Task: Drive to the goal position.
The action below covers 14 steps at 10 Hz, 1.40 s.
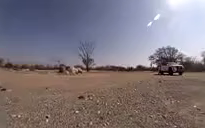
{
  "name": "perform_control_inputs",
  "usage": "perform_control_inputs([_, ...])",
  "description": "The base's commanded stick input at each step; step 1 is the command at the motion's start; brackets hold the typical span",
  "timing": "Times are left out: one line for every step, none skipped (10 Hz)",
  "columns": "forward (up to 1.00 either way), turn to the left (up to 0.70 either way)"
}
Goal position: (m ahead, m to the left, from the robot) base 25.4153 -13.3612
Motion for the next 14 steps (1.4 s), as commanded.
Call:
perform_control_inputs([0.50, 0.00])
perform_control_inputs([0.50, 0.00])
perform_control_inputs([0.50, 0.00])
perform_control_inputs([0.50, 0.00])
perform_control_inputs([0.50, 0.00])
perform_control_inputs([0.50, 0.00])
perform_control_inputs([0.50, 0.00])
perform_control_inputs([0.50, 0.00])
perform_control_inputs([0.50, 0.00])
perform_control_inputs([0.50, 0.00])
perform_control_inputs([0.50, 0.00])
perform_control_inputs([0.50, 0.00])
perform_control_inputs([0.50, 0.00])
perform_control_inputs([0.50, 0.00])
